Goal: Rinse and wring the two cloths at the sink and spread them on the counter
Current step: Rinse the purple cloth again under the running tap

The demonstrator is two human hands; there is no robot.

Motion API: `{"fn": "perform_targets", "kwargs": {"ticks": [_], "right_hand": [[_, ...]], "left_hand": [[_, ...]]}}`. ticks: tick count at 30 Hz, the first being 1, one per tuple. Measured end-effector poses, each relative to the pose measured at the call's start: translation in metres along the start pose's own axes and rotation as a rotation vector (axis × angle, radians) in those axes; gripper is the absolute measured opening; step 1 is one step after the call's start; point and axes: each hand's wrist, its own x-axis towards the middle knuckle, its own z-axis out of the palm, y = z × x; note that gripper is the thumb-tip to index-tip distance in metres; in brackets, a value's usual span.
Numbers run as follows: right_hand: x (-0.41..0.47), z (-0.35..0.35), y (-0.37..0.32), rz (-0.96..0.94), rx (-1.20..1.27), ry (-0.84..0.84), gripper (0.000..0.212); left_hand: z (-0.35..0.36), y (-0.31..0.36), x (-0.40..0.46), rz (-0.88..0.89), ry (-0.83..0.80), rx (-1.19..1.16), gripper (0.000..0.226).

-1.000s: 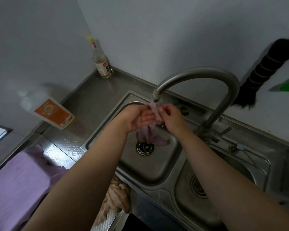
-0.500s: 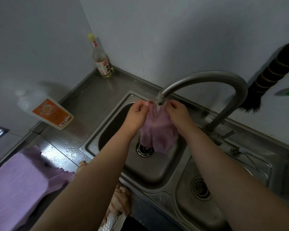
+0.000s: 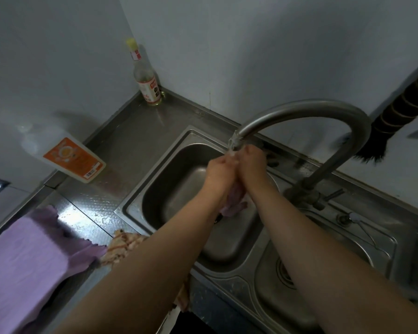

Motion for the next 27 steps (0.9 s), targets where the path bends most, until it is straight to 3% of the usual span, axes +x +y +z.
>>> {"fn": "perform_targets", "kwargs": {"ticks": [5, 9, 11, 16, 18, 20, 21, 24, 27], "right_hand": [[-0.010, 0.011, 0.000, -0.016, -0.022, -0.070, 0.034], [0.003, -0.002, 0.000, -0.016, -0.035, 0.006, 0.025], [-0.007, 0.003, -0.001, -0.075, -0.104, -0.033, 0.031], [0.004, -0.007, 0.002, 0.119, 0.041, -0.081, 0.024], [0.008, -0.017, 0.005, 0.213, -0.023, -0.281, 0.044], [0.004, -0.022, 0.013, 0.265, -0.030, -0.462, 0.075], [0.001, -0.023, 0.019, 0.233, -0.007, -0.489, 0.074], [-0.001, -0.027, 0.030, 0.093, 0.100, -0.402, 0.027], [-0.007, -0.025, 0.030, 0.135, 0.322, -0.285, 0.025]], "left_hand": [[-0.005, 0.007, 0.007, -0.028, 0.042, -0.028, 0.030], [0.001, -0.004, 0.001, -0.039, -0.017, 0.017, 0.028], [-0.007, -0.005, 0.003, -0.051, -0.016, -0.027, 0.032], [-0.026, -0.008, 0.001, -0.178, -0.322, -0.330, 0.056], [-0.038, -0.011, 0.006, -0.150, -0.414, -0.392, 0.065], [-0.052, -0.014, 0.015, -0.025, -0.386, -0.342, 0.049], [-0.058, -0.016, 0.018, 0.040, -0.343, -0.275, 0.038], [-0.067, -0.021, 0.021, 0.151, -0.177, -0.027, 0.032], [-0.061, -0.022, 0.018, 0.155, -0.003, 0.000, 0.033]]}}
